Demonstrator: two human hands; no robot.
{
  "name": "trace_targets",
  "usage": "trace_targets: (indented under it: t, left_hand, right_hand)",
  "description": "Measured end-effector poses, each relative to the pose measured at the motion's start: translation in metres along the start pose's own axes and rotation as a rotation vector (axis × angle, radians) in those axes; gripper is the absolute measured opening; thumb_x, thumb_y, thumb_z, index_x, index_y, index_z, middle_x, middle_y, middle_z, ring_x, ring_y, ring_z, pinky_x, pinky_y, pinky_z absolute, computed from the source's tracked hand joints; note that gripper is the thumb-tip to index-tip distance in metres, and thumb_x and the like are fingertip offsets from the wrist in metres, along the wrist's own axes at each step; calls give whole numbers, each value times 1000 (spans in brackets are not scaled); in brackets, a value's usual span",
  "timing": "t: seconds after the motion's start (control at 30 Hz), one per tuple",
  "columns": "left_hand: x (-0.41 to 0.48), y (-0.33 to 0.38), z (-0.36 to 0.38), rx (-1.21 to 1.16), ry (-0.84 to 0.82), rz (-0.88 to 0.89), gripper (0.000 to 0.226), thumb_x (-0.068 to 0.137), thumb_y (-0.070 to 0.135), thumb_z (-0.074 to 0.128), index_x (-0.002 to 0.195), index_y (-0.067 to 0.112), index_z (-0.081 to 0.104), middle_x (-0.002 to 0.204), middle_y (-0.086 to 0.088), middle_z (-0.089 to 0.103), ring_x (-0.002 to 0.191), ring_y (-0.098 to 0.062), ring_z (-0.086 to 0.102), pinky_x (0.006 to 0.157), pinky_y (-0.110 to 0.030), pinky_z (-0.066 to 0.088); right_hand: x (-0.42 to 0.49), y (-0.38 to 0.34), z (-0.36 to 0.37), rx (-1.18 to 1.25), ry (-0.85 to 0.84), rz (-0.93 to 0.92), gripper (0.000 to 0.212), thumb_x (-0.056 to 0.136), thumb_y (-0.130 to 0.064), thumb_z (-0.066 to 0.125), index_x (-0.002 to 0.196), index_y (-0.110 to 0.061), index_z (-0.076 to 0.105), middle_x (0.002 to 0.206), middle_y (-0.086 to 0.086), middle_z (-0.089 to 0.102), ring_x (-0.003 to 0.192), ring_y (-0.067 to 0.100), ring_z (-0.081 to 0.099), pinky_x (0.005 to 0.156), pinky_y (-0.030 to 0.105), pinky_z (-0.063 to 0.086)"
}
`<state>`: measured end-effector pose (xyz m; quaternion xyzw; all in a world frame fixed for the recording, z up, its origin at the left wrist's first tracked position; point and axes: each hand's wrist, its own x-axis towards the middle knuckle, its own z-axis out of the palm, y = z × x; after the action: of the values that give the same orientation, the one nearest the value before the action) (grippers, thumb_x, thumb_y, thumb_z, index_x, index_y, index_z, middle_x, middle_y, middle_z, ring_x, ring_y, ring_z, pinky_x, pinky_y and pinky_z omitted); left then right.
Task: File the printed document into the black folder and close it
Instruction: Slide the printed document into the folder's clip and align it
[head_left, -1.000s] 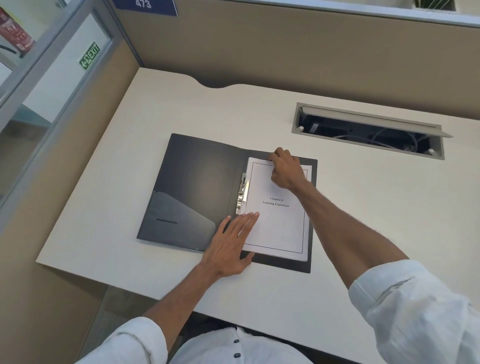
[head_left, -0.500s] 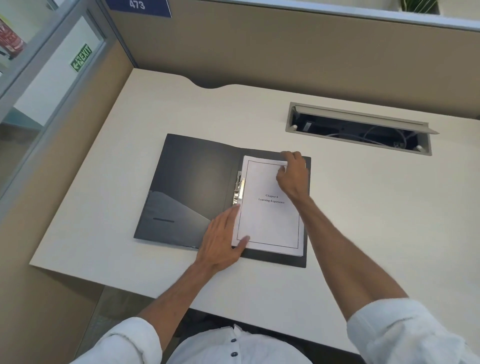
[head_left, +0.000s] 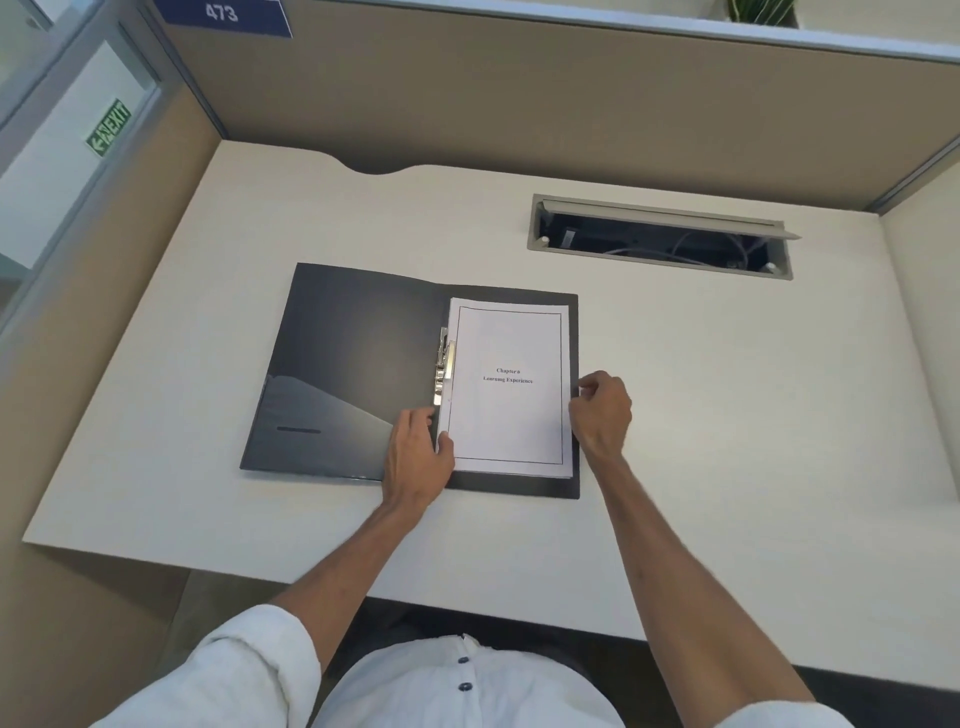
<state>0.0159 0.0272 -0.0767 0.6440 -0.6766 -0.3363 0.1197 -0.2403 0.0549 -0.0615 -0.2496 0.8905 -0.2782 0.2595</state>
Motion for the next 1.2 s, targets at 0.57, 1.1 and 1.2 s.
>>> trace_targets:
  t: [0.57, 1.1, 1.2]
  left_hand:
    - [-6, 2, 4, 8, -26, 14, 27, 105, 15, 62, 131, 13, 67, 123, -6, 63, 108, -31, 69, 97, -50, 61]
    - [26, 7, -18, 93, 102, 86, 30, 106, 19, 63, 136, 15, 65, 126, -3, 64, 118, -28, 61, 95, -47, 61]
    - [46, 15, -27, 155, 104, 134, 44, 106, 20, 62, 150, 15, 59, 140, -4, 62, 129, -27, 57, 100, -46, 60]
  right_hand:
    - [-19, 0, -5, -77, -135, 40, 33, 87, 8, 50, 114, 12, 70, 119, 25, 76, 115, 47, 71, 95, 51, 61]
    - [-9, -20, -6, -236, -227, -397, 47, 102, -13, 64, 149, -9, 59, 145, 9, 57, 138, 28, 55, 106, 42, 54]
    - [-7, -35, 4, -423, -360, -551, 63, 103, -22, 66, 163, -17, 47, 160, 5, 45, 151, 26, 43, 110, 45, 55]
